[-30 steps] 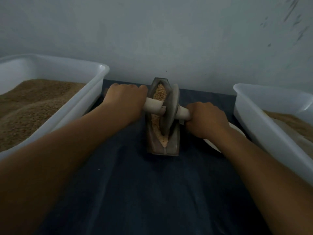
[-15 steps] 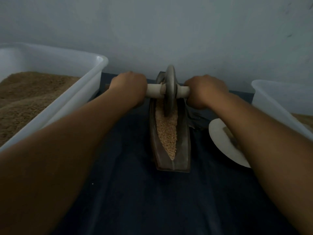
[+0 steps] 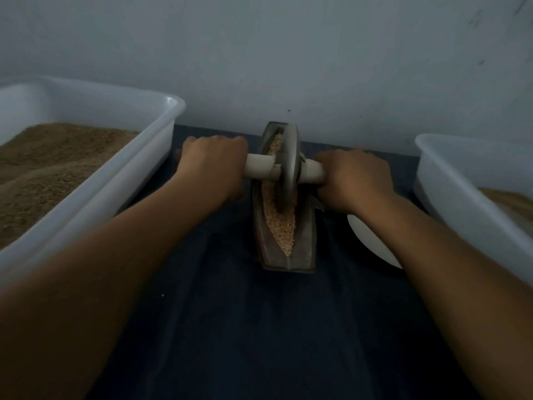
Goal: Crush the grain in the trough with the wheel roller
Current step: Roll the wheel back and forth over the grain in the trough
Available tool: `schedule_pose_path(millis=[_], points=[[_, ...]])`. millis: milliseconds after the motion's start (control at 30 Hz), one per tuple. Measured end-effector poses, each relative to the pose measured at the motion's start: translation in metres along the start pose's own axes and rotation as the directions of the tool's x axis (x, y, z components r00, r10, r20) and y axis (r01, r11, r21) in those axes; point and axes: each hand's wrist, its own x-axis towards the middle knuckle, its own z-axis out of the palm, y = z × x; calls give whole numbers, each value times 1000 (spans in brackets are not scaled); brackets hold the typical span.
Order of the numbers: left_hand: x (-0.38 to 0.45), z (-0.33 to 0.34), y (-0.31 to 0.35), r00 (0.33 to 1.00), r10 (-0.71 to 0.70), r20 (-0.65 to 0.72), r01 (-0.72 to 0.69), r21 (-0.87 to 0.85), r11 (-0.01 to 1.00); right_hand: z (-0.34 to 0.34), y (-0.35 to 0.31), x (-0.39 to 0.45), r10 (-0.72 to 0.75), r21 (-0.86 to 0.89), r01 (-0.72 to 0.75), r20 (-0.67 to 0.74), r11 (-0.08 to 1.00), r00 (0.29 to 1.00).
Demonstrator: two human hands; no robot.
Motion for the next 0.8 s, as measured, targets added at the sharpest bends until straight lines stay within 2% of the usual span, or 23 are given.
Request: schedule_pose_path(millis=[200, 300, 467, 633, 800], points=[[-43, 4, 3, 993, -38, -116, 32, -54, 998, -19, -11, -37, -92, -25, 90, -107, 996, 990], [-58, 6, -1, 989, -28, -144, 13, -107, 994, -29, -16, -48, -142, -38, 138, -167, 990, 976], [-62, 6, -5, 987, 4, -160, -24, -123, 992, -33, -18, -54, -147, -66, 136, -197, 988, 969], [-45, 9, -3, 985, -1, -172, -7, -45, 999, -17, -13, -42, -110, -54, 103, -167, 993, 980], [-8, 5, 1, 994, -10, -109, 11, 15, 1000, 0, -5, -14, -41, -21, 39, -65, 999, 997]])
